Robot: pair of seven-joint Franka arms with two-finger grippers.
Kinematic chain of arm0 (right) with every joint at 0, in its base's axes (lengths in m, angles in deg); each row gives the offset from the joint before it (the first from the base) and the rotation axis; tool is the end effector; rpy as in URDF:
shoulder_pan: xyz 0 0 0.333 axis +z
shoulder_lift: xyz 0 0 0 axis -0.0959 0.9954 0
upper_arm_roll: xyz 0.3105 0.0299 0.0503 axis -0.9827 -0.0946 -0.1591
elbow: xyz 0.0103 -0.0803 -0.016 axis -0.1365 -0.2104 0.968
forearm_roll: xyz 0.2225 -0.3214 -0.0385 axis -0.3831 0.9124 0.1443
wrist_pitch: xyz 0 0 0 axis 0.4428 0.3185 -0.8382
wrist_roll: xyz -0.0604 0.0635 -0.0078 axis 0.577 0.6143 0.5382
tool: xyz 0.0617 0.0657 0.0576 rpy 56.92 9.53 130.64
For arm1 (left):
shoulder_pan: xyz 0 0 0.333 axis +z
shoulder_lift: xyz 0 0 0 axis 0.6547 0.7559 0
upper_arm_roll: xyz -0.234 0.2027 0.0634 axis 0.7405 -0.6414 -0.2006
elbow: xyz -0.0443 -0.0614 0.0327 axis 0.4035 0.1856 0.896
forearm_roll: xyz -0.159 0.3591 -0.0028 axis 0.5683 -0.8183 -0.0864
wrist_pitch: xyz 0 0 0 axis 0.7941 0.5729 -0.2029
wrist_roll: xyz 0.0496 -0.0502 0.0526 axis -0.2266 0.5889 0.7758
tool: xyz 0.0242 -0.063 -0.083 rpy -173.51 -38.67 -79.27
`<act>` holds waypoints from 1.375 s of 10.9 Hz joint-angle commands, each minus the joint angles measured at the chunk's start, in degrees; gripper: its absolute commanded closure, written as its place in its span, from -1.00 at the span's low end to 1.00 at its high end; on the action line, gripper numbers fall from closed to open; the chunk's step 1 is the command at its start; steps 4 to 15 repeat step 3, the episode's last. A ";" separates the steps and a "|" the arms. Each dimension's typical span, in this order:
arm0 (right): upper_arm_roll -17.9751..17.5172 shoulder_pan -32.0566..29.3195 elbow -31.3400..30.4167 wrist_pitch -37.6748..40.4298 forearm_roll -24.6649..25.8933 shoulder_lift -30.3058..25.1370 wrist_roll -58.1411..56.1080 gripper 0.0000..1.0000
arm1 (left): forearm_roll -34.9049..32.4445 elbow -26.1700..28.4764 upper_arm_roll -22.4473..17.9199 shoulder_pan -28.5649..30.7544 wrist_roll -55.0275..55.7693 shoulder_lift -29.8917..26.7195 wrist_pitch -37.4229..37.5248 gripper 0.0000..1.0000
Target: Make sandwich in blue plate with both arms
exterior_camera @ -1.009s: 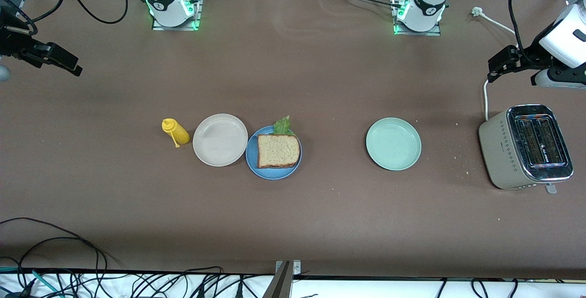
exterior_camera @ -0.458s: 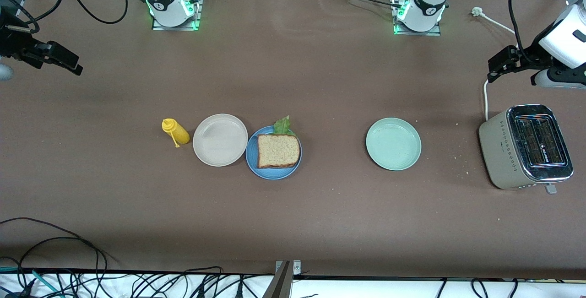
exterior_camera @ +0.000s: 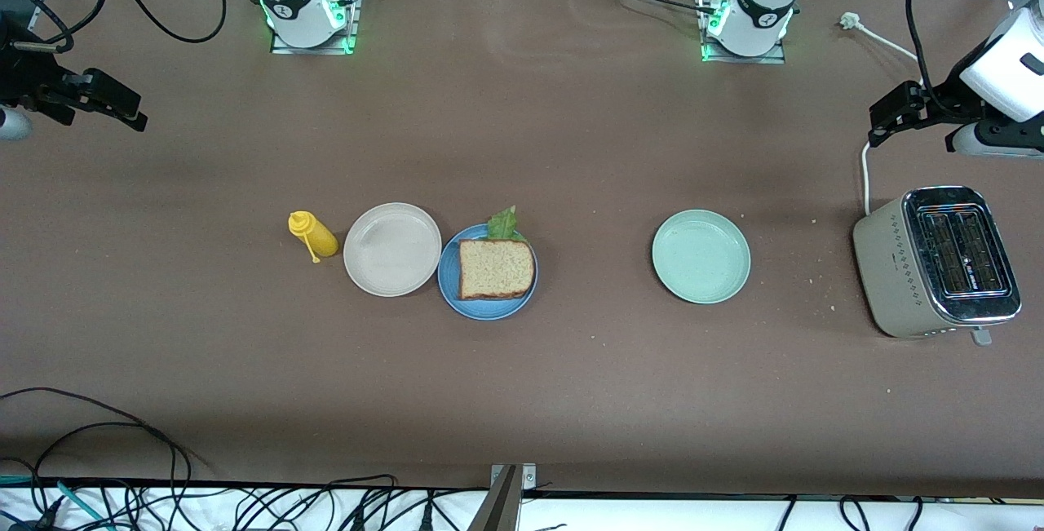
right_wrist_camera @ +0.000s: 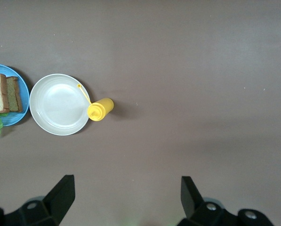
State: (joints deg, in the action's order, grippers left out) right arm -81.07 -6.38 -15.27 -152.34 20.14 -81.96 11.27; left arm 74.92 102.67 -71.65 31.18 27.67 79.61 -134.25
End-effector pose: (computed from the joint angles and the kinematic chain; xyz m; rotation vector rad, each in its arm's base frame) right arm 0.5430 0.0146 0.6325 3.1364 -0.1214 -0.0455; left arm 0.5543 -0.0397 0.6328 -3.1215 0.0899 0.0341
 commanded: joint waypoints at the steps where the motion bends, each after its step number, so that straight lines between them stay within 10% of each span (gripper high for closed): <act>1: 0.11 0.00 1.53 1.30 0.09 0.15 -1.11 -1.00 | -1.73 0.33 0.58 0.49 -0.52 -0.39 0.43 -1.00; 15: 0.28 0.00 1.53 1.21 0.09 0.15 -1.47 -1.00 | -1.73 0.33 0.58 0.57 -0.44 -0.39 0.43 -1.00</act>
